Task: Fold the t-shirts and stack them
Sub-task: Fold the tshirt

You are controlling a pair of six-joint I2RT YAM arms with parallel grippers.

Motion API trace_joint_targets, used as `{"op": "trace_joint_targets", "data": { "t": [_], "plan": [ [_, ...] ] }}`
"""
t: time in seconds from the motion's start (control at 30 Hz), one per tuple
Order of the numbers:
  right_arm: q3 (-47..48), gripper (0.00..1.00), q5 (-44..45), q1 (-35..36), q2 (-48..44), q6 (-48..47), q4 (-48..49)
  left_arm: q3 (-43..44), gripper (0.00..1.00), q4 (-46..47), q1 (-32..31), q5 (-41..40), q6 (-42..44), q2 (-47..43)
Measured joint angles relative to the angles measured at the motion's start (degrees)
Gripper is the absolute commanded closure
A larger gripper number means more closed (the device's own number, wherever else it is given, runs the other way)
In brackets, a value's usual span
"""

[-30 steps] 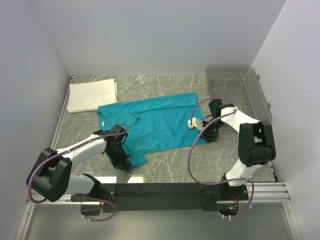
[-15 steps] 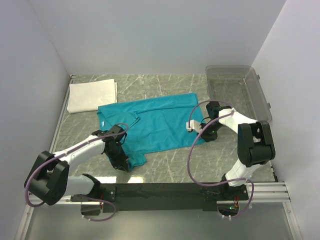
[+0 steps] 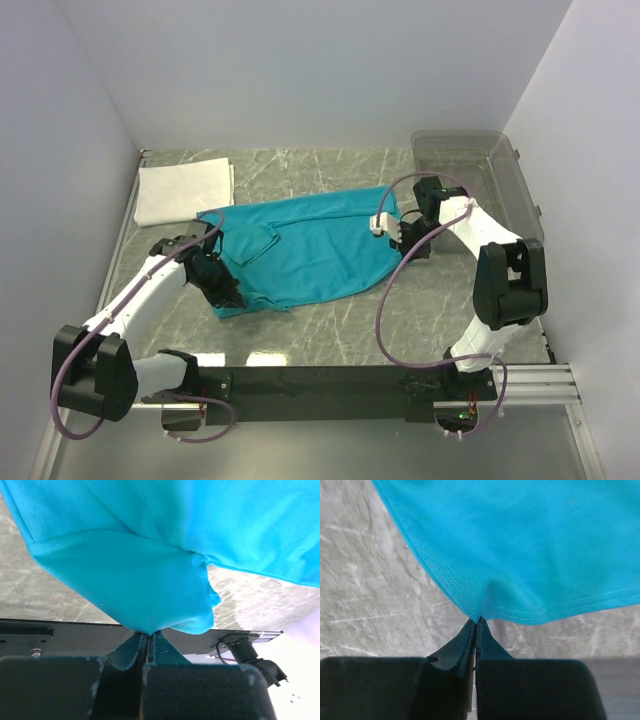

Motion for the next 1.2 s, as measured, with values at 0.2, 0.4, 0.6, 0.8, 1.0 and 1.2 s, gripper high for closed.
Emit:
{"op": "trace_joint_targets", "data": {
  "t": [0.2, 0.4, 0.6, 0.8, 1.0, 1.2],
  "plan": [
    [5.05, 1.0, -1.84, -0.04, 2.49, 3.56, -1.51, 5.33, 1.0, -1.29, 4.33, 0.68, 2.73, 2.03],
    [12.09, 1.0, -1.73, -0.04, 6.82, 9.16, -1.22, 12.94, 1.0, -0.59, 10.95, 0.61, 4.52, 3.69],
    [17.64, 1.0, -0.72, -0.04, 11.39, 13.88, -0.37, 17.86, 1.0, 3.08, 13.92, 1.01, 4.7, 8.57],
    [22.64, 1.0, 0.42, -0.04, 16.13, 18.18, 0.48, 28.22, 0.99, 5.51, 14.19, 1.09, 6.62, 20.81],
    [24.57, 1.0, 0.9, -0.04, 17.68, 21.59, 1.62, 42.99, 0.99, 5.88, 14.21, -0.42, 11.5, 31.34],
    [25.18, 1.0, 1.51, -0.04, 17.75, 24.72, 3.08, 50.95, 0.99, 5.05, 14.23, -0.94, 16.06, 38.6]
  ]
}}
